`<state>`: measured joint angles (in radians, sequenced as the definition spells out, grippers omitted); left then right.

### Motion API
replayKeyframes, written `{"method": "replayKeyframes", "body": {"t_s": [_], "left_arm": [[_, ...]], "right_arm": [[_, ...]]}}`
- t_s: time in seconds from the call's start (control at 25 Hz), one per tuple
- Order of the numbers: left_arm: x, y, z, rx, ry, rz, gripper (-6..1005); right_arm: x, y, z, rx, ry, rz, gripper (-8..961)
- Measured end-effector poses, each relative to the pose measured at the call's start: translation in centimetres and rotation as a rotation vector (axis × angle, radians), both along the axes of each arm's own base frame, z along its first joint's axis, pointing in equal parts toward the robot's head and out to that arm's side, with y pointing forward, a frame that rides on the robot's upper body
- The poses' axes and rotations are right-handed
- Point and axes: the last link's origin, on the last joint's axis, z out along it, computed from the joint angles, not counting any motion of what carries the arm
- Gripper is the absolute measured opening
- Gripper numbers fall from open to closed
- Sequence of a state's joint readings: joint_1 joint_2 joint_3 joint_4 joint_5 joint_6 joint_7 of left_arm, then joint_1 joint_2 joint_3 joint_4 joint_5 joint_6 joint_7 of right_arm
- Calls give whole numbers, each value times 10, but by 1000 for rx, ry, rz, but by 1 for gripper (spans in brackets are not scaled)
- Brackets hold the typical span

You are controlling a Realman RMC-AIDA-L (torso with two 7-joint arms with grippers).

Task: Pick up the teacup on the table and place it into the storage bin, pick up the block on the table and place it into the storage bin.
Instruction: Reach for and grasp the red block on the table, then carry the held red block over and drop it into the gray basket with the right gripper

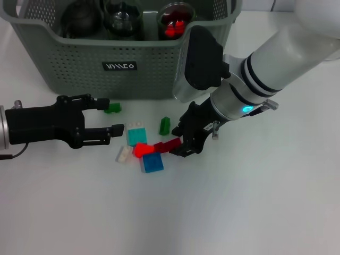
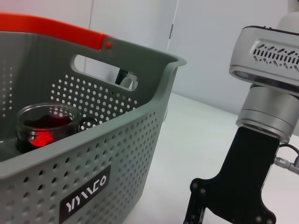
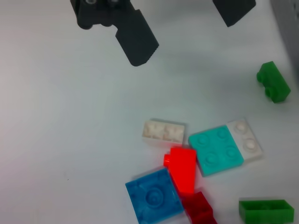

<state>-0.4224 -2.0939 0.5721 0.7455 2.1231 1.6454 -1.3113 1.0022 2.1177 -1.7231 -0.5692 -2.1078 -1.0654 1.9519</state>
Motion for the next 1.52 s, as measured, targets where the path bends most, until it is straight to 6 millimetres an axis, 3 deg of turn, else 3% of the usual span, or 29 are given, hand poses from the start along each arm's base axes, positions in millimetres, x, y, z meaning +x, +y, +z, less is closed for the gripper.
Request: {"method": "replayKeyframes", "body": {"t_s": [0.12,0.32,1.12,1.32,1.52], "left_arm": [[-1,0,0,3,-1,3,796],[-1,-1,1,3,0,3,796],[-2,-2,1,4,-1,6,797],[-4,-4,3,7,-6,11,798],[-6,-4,6,13,-4,17,798]], "right_arm": [[0,0,0,3,0,1,617],[0,1,-1,6,1,2,450],[-1,-1,-1,12,-19,-10,276],[-7,-5,17,-3,20,-57,197],[-22,-7,66,-31,103,-136,199]]}}
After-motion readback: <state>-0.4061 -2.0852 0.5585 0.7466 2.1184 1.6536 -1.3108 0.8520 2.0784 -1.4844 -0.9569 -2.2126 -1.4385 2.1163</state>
